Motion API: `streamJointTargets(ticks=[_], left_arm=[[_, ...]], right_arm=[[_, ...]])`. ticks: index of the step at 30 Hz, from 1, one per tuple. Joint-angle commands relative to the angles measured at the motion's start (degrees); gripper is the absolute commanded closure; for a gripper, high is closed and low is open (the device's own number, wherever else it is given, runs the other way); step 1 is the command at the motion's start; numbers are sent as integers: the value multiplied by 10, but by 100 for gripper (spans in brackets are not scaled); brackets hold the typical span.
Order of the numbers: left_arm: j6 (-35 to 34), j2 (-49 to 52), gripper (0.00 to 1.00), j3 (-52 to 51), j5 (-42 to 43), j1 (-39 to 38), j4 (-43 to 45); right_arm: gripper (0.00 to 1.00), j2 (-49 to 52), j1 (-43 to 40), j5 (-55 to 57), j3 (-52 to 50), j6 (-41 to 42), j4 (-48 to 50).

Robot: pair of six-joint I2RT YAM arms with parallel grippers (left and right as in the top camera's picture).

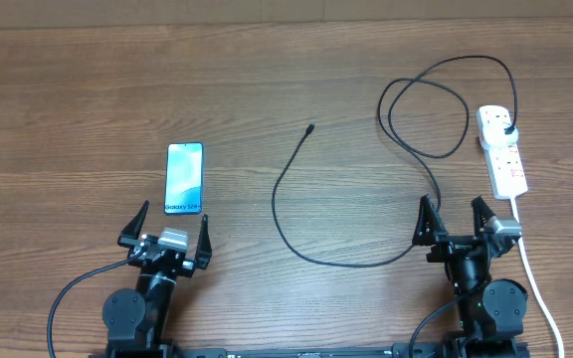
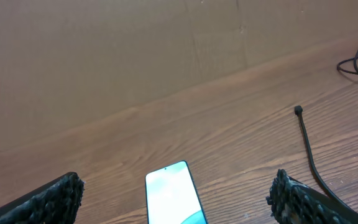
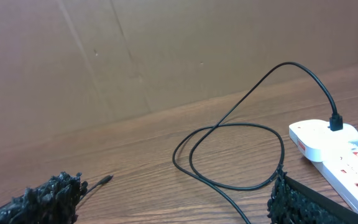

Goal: Plug charger to phone and switch on socket

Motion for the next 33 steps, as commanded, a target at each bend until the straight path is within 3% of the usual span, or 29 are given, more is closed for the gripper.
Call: streamJointTargets(ticks=[1,33], left_arm=[[2,-7,1,-3,-3,2,0],[2,-7,0,-3,1,2,24]], right_arm=[[0,-5,-1,5,-6,-2,1],[0,-5,-1,5,-6,-2,1]])
